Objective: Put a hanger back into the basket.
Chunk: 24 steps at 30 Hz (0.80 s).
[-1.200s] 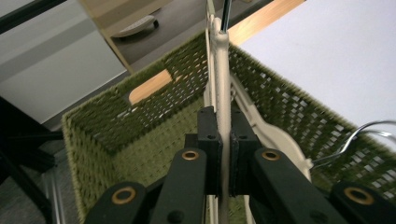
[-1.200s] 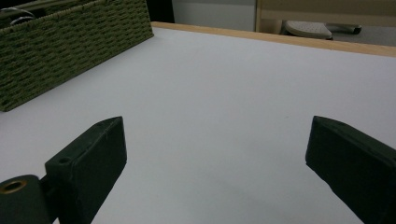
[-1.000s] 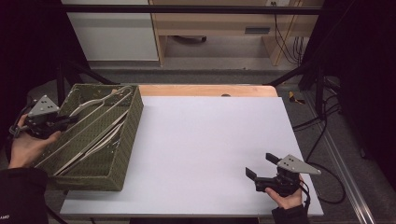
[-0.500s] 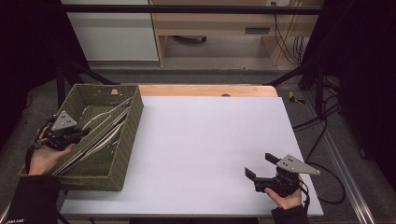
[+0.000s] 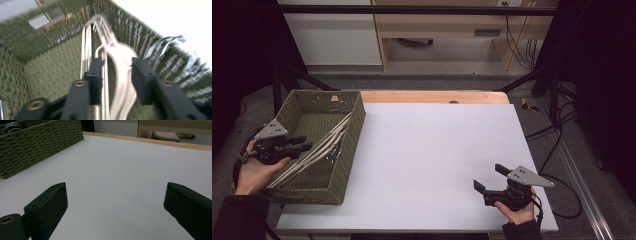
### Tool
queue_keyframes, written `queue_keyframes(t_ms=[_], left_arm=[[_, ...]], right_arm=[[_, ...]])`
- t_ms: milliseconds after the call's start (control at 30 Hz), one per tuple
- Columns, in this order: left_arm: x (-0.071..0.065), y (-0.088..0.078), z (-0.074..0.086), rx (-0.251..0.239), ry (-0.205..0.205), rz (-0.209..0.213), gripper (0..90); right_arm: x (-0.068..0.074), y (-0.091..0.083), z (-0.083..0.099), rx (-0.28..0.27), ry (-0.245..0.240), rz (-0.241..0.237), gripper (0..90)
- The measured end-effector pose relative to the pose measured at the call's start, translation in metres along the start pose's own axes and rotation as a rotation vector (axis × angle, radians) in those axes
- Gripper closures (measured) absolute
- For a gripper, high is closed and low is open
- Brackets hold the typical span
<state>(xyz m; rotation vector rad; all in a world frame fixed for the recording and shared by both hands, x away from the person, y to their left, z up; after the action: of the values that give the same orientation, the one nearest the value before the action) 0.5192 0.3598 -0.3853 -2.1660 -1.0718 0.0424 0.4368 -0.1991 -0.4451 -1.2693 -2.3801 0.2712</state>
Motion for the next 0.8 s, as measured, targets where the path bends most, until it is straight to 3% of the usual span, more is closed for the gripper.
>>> queue_keyframes(t_ms=[133,300,467,633,800], left_arm=[[-0.011,-0.015,-0.023,-0.129,-0.062,-0.017,42.0],[-0.037,-0.025,-0.049,-0.261,-0.071,-0.031,21.1],[-0.069,-0.023,-0.062,-0.31,-0.069,0.005,8.1],[-0.101,-0.012,-0.066,-0.36,-0.084,0.041,6.1],[-0.127,0.001,-0.061,-0.374,-0.077,0.062,5.4]], right_arm=[[0.0,0.0,-0.001,0.0,0.0,-0.008,5.8],[0.0,0.0,-0.002,-0.004,0.004,-0.015,5.8],[0.001,-0.001,-0.005,-0.015,0.001,-0.027,5.7],[0.002,-0.003,-0.009,-0.034,0.006,-0.049,5.4],[0.003,-0.006,-0.01,-0.049,0.004,-0.059,5.1]])
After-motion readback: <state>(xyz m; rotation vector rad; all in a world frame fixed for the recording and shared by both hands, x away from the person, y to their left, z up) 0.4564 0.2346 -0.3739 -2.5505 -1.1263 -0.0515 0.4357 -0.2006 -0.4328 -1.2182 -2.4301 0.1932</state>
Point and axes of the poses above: each handheld gripper's, and its own axes: y roughly forward along the jaws, z roughly out of its underside, x roughly to its left, the point moved 7 cm from there along y, roughly forward along the jaws, and after that the axes turned 10 degrees about y, right-handed, at the moved point
